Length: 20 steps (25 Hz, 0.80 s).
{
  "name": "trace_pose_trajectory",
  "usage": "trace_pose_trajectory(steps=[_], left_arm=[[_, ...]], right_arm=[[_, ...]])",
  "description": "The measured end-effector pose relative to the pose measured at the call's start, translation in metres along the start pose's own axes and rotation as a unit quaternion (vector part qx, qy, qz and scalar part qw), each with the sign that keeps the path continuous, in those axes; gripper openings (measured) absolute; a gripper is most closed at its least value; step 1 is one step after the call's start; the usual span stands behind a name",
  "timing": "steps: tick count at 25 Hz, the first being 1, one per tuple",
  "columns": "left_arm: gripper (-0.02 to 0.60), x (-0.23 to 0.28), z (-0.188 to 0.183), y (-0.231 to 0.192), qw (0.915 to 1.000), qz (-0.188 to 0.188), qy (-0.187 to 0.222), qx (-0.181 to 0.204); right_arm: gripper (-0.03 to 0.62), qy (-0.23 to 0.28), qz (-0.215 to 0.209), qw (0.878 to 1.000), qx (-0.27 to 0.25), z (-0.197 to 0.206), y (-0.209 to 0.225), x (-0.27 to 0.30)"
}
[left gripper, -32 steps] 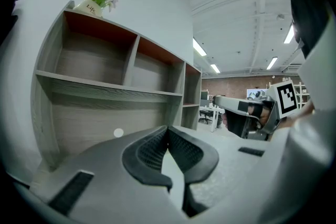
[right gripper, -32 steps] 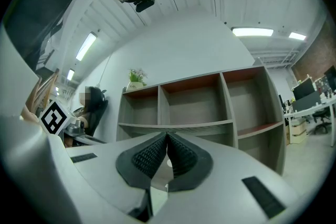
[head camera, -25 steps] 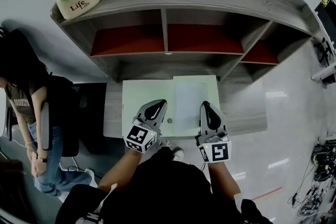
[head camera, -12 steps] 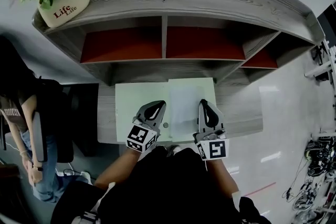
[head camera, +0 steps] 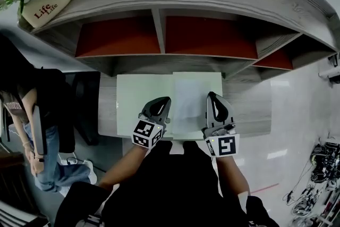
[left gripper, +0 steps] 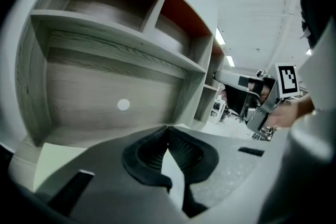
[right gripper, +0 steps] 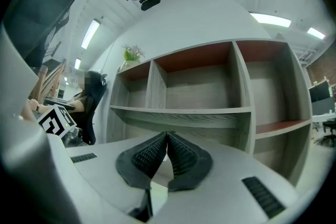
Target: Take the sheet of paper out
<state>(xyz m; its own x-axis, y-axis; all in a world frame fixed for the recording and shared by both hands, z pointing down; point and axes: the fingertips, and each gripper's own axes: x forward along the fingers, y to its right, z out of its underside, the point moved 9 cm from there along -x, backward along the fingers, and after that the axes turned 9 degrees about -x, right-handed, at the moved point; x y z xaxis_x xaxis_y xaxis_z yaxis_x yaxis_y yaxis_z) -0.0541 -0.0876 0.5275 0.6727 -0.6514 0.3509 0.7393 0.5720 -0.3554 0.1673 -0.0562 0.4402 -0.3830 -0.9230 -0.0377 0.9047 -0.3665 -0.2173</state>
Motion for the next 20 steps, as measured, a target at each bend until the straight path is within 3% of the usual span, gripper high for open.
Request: trace_pose_trajectory(steps=[4,8,16,20], left_arm=[[0.006,0.013,0.019,0.001,0.999,-0.037,-0.024,-0.008],[0.006,0.022,0.038,-0.007,0.9961,-0.057,-0.055,-0.04],[0.013,0.036,0.075,-0.027,0.9801,-0.069,-0.089,-0.163],[0.107,0.045,0.087,-0.032,0.9675,-0.054,-0.098,-0.227]], right_arm=[[0.023,-0.013,-0.017,1.0,0.009,0.014,0.005,-0.002],[0.023,-0.023,-0.035,0.999,0.019,0.025,0.001,-0.005],[0.023,-0.038,-0.066,0.996,0.043,0.042,-0.005,-0.011],[0.023,-0.04,-0.074,0.995,0.051,0.049,-0.005,-0.012]])
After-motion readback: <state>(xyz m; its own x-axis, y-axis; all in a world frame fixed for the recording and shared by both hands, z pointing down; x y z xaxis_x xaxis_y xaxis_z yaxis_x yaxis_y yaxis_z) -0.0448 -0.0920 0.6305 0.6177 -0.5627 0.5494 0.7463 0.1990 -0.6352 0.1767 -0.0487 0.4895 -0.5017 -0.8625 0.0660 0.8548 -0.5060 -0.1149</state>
